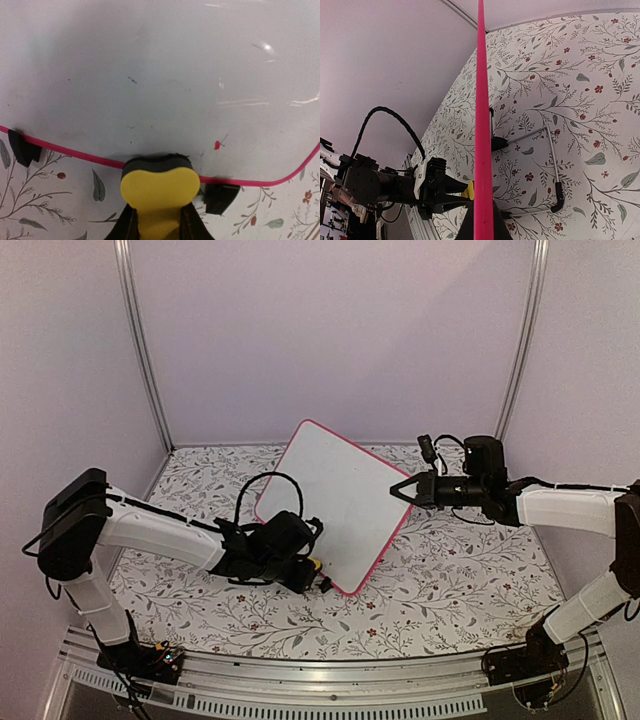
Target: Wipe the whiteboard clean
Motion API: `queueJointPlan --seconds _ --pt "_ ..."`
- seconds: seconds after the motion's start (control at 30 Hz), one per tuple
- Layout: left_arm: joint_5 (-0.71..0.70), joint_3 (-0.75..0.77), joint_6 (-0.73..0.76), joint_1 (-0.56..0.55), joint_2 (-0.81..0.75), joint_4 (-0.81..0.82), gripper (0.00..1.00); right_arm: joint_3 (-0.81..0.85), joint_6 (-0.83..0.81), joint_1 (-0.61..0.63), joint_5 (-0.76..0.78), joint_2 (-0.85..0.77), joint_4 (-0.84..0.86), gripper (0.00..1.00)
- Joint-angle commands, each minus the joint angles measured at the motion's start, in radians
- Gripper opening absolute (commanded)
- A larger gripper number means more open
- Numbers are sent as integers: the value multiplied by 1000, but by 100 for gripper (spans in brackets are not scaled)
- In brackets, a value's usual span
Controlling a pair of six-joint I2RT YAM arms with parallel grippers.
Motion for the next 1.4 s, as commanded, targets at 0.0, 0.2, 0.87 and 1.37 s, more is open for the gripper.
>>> queueJointPlan --seconds 0.0,0.2,0.87,1.37 --pt "1 39 28 -31 11 10 0 4 -6 20 -35 12 76 0" --pt "-6 10 41 -42 -16 67 0 9 -7 20 -37 22 72 0" --pt "-192 128 -31 -41 116 -159 0 24 -8 21 -41 23 63 0" --pt "-224 29 -88 -9 10 -165 0 27 -8 20 -40 17 55 0"
